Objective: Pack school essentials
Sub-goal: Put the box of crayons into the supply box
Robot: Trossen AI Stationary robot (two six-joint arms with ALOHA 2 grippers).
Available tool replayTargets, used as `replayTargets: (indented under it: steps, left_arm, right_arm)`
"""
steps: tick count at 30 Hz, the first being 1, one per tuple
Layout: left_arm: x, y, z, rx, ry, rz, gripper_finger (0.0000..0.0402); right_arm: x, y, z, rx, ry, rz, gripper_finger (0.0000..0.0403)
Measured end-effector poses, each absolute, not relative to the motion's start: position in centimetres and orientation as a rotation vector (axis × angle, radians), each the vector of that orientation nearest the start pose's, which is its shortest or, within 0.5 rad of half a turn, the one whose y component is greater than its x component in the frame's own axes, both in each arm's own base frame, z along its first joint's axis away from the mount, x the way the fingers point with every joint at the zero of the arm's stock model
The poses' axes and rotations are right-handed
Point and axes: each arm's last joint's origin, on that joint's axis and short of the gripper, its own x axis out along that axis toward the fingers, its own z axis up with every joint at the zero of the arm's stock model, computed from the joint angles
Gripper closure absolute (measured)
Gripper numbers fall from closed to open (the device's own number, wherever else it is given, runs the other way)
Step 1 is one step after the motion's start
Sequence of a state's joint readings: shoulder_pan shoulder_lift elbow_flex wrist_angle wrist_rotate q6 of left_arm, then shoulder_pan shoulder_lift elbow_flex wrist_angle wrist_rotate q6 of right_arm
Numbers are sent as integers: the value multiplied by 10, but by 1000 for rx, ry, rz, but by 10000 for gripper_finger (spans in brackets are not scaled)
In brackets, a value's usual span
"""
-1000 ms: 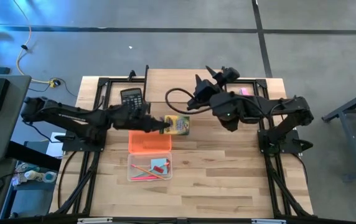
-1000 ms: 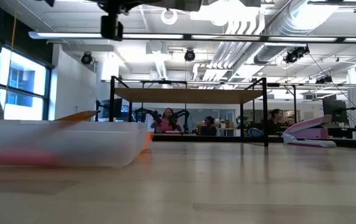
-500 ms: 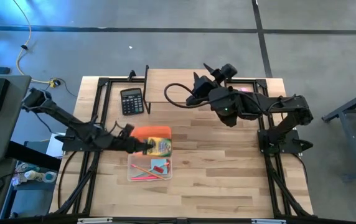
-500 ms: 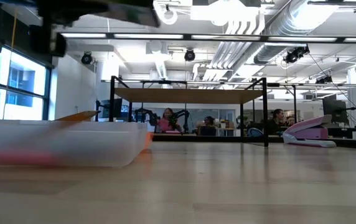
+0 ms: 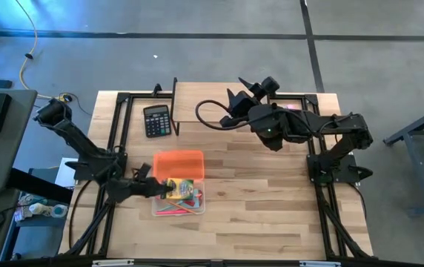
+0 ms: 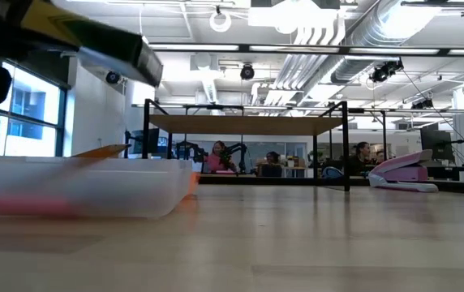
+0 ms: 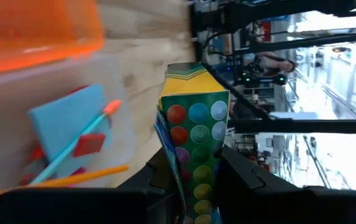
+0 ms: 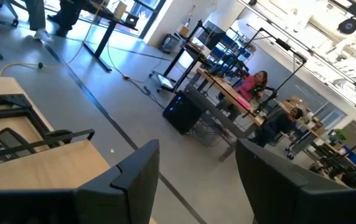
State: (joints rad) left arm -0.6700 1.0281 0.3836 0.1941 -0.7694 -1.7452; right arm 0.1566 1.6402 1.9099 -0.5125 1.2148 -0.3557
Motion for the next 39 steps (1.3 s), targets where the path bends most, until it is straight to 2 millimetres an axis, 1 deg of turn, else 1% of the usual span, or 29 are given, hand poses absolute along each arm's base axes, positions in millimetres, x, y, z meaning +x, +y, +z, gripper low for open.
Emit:
replayTargets:
  steps: [5, 11, 18, 24, 28, 36, 39]
  left_arm:
    - [168, -114, 176, -1443, 204, 398, 332]
    - [172, -116, 161, -1455, 223, 465, 332]
    - [176, -116, 153, -1482, 244, 498, 332]
    - [181, -115, 151, -1512, 273, 485, 326]
    - [184, -113, 152, -1527, 254, 489, 307]
    - [185, -111, 152, -1531, 254, 494, 240]
    - [185, -111, 151, -1523, 258, 493, 222]
  right_arm:
    - [334, 25, 471, -461, 372, -1014, 201]
    - [334, 25, 471, -448, 368, -1016, 201]
    - [334, 25, 469, -435, 366, -1017, 201]
    - [334, 25, 469, -435, 367, -1017, 201]
    - [334, 25, 469, -436, 368, -1017, 201]
    - [334, 25, 469, -440, 372, -1016, 201]
    - [334, 25, 469, -440, 373, -1016, 201]
